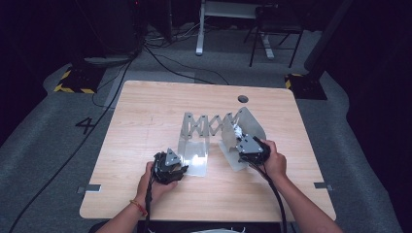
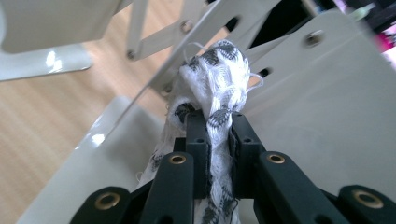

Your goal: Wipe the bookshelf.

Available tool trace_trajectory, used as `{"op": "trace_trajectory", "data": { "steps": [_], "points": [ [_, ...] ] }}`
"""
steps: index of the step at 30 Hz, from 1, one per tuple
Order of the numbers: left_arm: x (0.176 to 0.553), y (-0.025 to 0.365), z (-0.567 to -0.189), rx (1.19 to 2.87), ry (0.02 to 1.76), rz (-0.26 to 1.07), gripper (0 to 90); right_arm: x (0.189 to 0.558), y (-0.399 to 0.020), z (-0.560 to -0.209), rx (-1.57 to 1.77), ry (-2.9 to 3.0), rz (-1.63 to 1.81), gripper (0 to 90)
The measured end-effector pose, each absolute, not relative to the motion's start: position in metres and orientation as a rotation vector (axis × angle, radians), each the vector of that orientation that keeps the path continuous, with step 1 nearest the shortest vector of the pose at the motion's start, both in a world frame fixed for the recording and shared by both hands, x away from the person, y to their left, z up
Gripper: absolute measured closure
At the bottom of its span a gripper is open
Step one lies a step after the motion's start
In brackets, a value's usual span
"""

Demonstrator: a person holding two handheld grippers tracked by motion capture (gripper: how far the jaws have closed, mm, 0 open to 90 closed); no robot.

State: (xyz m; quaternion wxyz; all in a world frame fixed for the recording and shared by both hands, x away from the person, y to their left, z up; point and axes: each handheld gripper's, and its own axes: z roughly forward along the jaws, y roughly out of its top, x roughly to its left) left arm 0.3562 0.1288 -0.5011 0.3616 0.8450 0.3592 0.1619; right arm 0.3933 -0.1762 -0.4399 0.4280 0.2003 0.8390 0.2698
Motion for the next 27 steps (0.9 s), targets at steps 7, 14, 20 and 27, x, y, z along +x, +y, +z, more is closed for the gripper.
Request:
{"op": "trace_trajectory", "data": {
  "steps": [7, 14, 20, 27],
  "points": [
    [0.356, 0.129, -0.501, 2.178, 0.925, 0.421, 58.6, 0.401, -0.176, -0.46, 0.521, 2.174, 0.711, 81.5],
    [0.356, 0.129, -0.501, 2.178, 0.924, 0.42, 58.7, 0.404, -0.171, -0.473, 0.502, 2.266, 0.739, 81.5],
    [0.356, 0.129, -0.501, 2.176, 0.925, 0.414, 58.5, 0.404, -0.176, -0.473, 0.462, 2.401, 0.781, 81.5],
    [0.357, 0.129, -0.501, 2.173, 0.928, 0.41, 58.3, 0.39, -0.182, -0.472, 0.379, 2.517, 0.691, 81.5]
  ]
}}
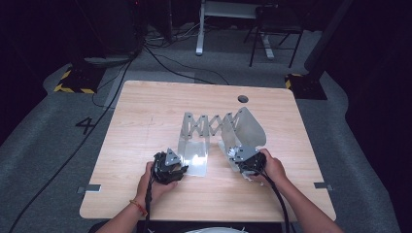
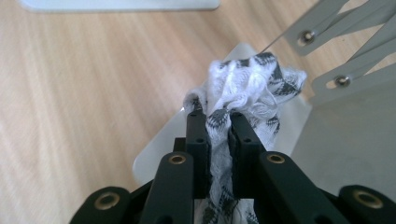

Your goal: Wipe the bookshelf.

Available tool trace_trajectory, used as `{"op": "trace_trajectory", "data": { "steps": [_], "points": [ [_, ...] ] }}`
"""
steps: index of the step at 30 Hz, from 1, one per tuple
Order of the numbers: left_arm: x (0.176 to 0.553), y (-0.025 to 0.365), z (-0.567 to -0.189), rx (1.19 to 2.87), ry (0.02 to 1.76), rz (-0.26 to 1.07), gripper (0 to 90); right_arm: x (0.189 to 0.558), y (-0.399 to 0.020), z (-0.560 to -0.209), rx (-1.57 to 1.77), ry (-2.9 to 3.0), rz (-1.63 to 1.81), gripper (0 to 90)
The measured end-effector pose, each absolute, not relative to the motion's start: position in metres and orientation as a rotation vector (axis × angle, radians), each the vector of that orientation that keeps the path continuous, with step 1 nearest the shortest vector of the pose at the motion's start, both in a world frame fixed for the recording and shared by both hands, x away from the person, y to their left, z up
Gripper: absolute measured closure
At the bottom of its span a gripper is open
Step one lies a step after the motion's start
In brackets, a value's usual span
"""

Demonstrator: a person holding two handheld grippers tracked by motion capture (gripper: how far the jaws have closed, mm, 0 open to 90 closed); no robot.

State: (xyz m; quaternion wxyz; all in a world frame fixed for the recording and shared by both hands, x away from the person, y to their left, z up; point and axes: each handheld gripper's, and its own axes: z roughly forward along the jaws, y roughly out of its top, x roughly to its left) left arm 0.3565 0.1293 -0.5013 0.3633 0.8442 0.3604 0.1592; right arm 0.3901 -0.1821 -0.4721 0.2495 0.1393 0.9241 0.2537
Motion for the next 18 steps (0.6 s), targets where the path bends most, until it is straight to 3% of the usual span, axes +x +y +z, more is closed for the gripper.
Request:
{"op": "trace_trajectory", "data": {
  "steps": [11, 18],
  "points": [
    [0.356, 0.13, -0.501, 2.173, 0.925, 0.407, 58.2, 0.37, -0.211, -0.471, 0.432, 2.432, 0.631, 81.5],
    [0.357, 0.13, -0.501, 2.174, 0.923, 0.403, 58.1, 0.357, -0.218, -0.447, 0.428, 2.233, 0.635, 81.6]
  ]
}}
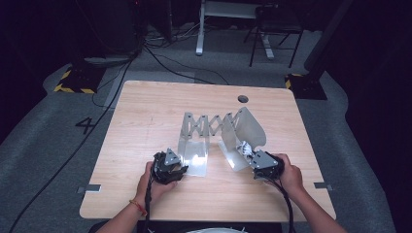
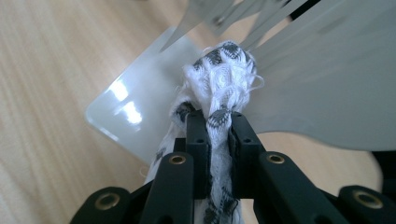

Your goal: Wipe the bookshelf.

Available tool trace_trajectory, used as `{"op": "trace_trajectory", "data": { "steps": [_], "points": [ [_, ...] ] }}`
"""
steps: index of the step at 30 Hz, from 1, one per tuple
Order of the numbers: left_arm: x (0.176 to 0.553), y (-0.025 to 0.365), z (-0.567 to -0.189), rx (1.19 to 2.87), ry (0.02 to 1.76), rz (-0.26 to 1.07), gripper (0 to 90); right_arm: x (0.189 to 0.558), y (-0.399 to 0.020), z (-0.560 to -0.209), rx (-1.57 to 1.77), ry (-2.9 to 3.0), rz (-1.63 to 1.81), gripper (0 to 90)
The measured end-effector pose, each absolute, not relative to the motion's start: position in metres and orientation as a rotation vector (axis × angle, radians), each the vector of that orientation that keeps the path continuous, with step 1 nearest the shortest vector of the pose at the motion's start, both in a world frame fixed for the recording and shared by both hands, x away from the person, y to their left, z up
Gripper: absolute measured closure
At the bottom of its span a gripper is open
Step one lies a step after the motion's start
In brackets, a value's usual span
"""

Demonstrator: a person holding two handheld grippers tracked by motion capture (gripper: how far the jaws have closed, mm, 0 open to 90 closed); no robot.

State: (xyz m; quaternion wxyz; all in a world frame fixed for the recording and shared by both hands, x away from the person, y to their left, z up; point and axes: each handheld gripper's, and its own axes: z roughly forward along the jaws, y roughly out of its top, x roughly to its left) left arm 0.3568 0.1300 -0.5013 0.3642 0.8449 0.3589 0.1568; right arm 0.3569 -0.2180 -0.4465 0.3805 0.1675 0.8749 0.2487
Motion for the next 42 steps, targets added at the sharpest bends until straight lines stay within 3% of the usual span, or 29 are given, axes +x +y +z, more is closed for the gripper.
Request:
{"op": "trace_trajectory", "data": {
  "steps": [10, 21, 42],
  "points": [
    [0.356, 0.13, -0.501, 2.173, 0.92, 0.404, 58.1, 0.348, -0.231, -0.397, 0.487, 2.025, 0.78, 81.6],
    [0.356, 0.13, -0.501, 2.174, 0.922, 0.402, 58.2, 0.341, -0.234, -0.366, 0.523, 1.897, 0.887, 81.6],
    [0.356, 0.13, -0.501, 2.175, 0.914, 0.391, 58.2, 0.362, -0.209, -0.436, 0.447, 2.141, 0.664, 81.5]
  ]
}}
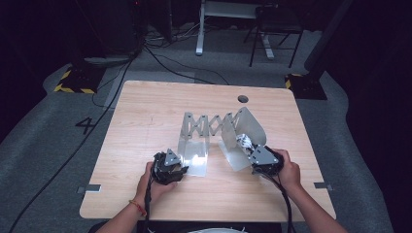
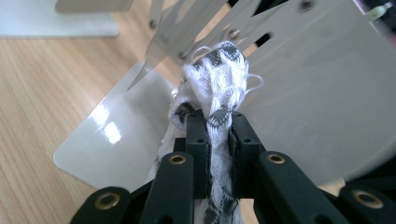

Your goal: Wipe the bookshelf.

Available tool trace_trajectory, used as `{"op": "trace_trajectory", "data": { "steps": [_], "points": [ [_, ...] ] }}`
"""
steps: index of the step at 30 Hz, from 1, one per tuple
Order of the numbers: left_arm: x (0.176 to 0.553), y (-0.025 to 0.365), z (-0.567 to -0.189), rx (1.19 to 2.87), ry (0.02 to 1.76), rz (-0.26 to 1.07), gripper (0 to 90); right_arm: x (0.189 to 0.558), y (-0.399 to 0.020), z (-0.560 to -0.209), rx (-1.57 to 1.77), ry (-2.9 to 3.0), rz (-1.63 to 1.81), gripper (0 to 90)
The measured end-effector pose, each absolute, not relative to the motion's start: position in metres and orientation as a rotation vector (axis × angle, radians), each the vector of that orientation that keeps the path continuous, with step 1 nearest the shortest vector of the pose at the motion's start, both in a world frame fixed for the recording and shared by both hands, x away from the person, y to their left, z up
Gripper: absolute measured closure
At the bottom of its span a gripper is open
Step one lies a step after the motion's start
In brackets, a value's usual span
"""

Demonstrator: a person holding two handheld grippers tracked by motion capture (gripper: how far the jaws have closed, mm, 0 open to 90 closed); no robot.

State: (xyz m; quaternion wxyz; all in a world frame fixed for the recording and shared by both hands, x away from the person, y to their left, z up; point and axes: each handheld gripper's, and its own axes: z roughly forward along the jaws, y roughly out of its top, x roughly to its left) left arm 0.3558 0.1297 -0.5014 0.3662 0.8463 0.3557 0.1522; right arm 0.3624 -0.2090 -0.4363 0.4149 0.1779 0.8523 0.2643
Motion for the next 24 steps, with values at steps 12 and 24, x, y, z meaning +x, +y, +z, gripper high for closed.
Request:
{"op": "trace_trajectory", "data": {
  "steps": [12, 24],
  "points": [
    [0.355, 0.129, -0.502, 2.175, 0.911, 0.388, 58.2, 0.387, -0.181, -0.48, 0.485, 2.298, 0.658, 81.5],
    [0.356, 0.129, -0.501, 2.177, 0.909, 0.393, 58.2, 0.39, -0.173, -0.453, 0.577, 2.194, 0.842, 81.5]
  ]
}}
